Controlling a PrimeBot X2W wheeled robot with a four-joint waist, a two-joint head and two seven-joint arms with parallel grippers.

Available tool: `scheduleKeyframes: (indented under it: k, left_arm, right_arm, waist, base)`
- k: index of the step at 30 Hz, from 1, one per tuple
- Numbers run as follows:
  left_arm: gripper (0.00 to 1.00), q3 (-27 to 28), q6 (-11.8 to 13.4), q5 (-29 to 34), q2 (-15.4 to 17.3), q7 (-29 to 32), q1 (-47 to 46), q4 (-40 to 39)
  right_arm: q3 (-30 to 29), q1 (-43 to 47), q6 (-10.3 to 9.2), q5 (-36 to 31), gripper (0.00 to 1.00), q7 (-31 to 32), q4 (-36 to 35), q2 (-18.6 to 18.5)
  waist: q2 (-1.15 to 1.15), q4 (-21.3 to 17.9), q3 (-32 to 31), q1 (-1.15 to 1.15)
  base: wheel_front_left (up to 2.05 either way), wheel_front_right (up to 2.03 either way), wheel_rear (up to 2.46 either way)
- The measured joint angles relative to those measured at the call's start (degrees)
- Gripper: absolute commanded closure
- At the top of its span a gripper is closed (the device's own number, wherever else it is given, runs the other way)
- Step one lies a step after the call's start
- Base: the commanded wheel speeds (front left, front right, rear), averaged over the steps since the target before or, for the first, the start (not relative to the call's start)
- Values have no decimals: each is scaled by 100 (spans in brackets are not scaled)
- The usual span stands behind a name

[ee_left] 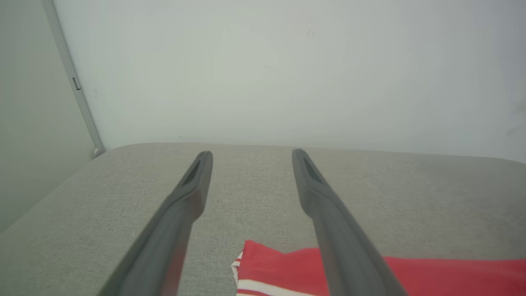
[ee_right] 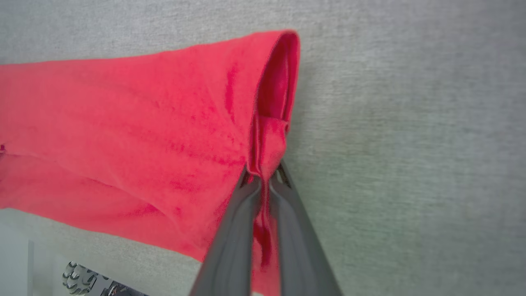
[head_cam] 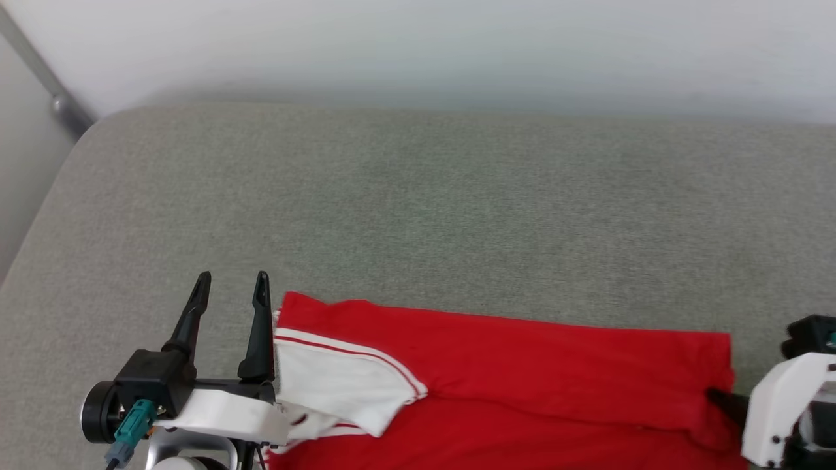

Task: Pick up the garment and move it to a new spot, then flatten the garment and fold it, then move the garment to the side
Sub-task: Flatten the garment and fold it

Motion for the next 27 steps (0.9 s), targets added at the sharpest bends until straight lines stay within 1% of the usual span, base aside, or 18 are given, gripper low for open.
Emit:
scheduleKeyframes:
  k: [4,10,12,14,15,18,21,23,25,27]
  left_arm:
    - [0,-10,41,14,3,20,73,-18]
    - [0,-48,57,-1,19,51,124,-49]
    - [0,-60,58,-15,19,65,129,-53]
    - [0,-80,57,-16,24,93,131,-53]
    - [0,-89,58,-19,24,93,132,-57]
    - [0,-105,58,-24,25,114,133,-60]
    - [0,-135,56,-25,36,145,132,-62]
    - [0,-171,29,-30,42,189,126,-65]
    - [0,-208,3,-36,46,222,108,-57]
    - [0,-233,-37,-49,52,245,65,-42]
  right_arm:
    - [-475,-55,0,-113,100,118,-2,-109]
    - [-1547,-52,-1,-408,100,501,-196,-314]
    - [-1798,-60,-1,-485,100,669,-285,-363]
    - [-1928,-94,-1,-469,100,918,-339,-311]
    - [-1939,-123,-1,-377,100,1062,-375,-226]
    - [-1952,-285,-2,163,100,1518,-465,287]
    - [-1798,-414,-2,756,100,1881,-548,747]
    - [-1642,-494,-2,1180,100,2002,-563,1039]
    - [-1417,-565,-2,1540,100,2050,-560,1206]
    - [-1182,-572,-2,1872,100,1973,-542,1310]
  waist:
    - [0,-154,-104,0]
    - [0,-354,-188,0]
    - [0,-407,-206,0]
    - [0,-452,-223,0]
    - [0,-475,-230,0]
    - [0,-518,-250,0]
    - [0,-525,-263,-1]
    - [0,-520,-249,-1]
    - [0,-499,-239,-1]
    - [0,-458,-232,-1]
  base:
    - [0,0,0]
    - [0,0,0]
    - [0,0,0]
    - [0,0,0]
    - [0,0,0]
    - [0,0,0]
    - [0,0,0]
    - [0,0,0]
    - [0,0,0]
    - [0,0,0]
